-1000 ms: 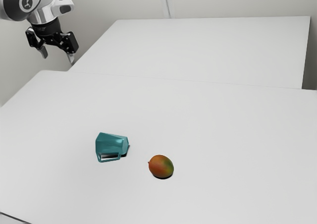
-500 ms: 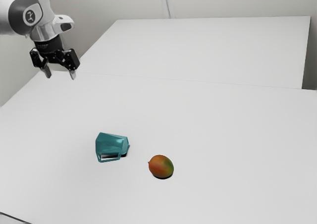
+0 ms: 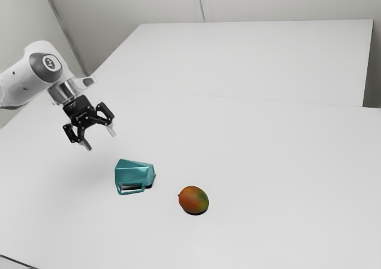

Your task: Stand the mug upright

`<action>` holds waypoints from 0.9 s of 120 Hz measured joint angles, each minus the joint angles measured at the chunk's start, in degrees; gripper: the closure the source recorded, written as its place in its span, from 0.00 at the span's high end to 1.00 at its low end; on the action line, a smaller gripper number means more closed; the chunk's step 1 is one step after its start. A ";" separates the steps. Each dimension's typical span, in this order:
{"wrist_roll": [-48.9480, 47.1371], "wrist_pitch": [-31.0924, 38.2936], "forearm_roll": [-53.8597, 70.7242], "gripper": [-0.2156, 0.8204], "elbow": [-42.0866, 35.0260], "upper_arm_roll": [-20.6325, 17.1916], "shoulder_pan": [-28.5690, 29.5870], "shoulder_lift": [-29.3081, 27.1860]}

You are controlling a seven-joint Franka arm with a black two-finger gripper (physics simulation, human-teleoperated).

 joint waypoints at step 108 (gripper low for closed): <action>5.19 3.56 -15.64 0.79 -1.52 1.05 0.30 12.95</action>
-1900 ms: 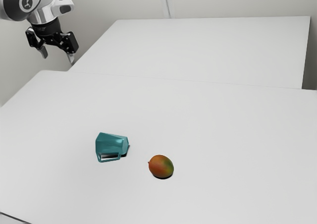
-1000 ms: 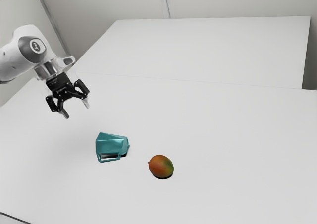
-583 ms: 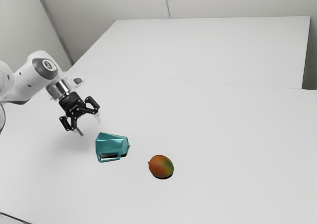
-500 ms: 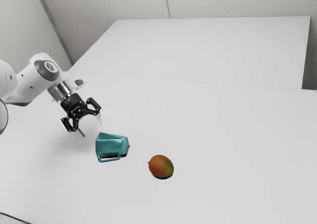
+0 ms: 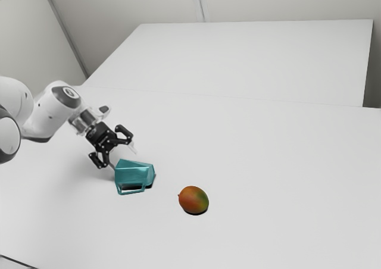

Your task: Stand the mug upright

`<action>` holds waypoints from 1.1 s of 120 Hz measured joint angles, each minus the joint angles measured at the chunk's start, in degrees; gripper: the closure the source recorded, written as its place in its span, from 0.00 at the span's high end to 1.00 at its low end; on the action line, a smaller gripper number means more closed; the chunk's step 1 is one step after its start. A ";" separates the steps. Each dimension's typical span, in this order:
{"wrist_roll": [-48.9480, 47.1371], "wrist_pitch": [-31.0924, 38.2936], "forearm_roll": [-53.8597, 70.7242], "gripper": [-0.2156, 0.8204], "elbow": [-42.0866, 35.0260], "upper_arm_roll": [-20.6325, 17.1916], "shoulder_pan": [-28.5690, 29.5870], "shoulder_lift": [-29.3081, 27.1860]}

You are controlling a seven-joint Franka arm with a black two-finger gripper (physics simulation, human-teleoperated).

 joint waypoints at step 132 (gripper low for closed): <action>-1.58 3.37 7.58 0.04 -0.08 -8.11 -1.14 -7.36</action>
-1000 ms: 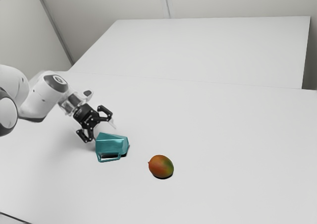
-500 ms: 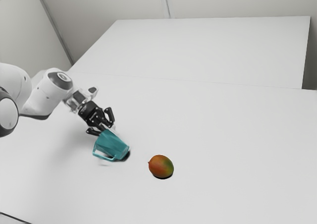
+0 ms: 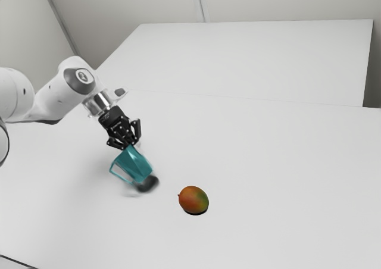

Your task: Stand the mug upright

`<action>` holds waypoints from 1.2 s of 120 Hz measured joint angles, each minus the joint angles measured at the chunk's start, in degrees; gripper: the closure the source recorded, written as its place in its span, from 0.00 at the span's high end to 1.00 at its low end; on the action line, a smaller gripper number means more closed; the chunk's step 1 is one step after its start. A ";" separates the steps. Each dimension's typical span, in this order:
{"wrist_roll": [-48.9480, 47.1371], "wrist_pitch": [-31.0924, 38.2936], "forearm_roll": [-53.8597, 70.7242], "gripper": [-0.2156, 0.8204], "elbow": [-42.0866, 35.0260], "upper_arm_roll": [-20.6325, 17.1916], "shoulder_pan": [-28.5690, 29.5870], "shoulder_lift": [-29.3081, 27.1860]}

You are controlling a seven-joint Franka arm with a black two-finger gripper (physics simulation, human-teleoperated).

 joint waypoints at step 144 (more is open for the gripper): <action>-0.22 28.41 32.12 0.04 -3.82 -7.10 -1.96 -0.17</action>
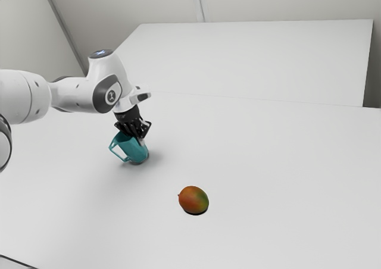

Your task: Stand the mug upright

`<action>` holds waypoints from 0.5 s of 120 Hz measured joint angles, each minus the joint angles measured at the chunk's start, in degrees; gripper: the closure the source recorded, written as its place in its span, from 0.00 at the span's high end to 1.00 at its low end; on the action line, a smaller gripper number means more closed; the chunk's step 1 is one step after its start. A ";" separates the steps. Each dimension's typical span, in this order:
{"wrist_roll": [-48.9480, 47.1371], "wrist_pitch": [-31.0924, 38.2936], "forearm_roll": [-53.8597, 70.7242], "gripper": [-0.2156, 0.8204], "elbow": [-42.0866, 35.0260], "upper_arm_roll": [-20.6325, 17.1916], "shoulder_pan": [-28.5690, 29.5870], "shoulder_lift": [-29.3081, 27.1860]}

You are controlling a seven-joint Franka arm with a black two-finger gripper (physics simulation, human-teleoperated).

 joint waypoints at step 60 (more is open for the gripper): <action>0.88 -2.14 -0.58 0.70 -0.08 -1.62 0.01 -3.51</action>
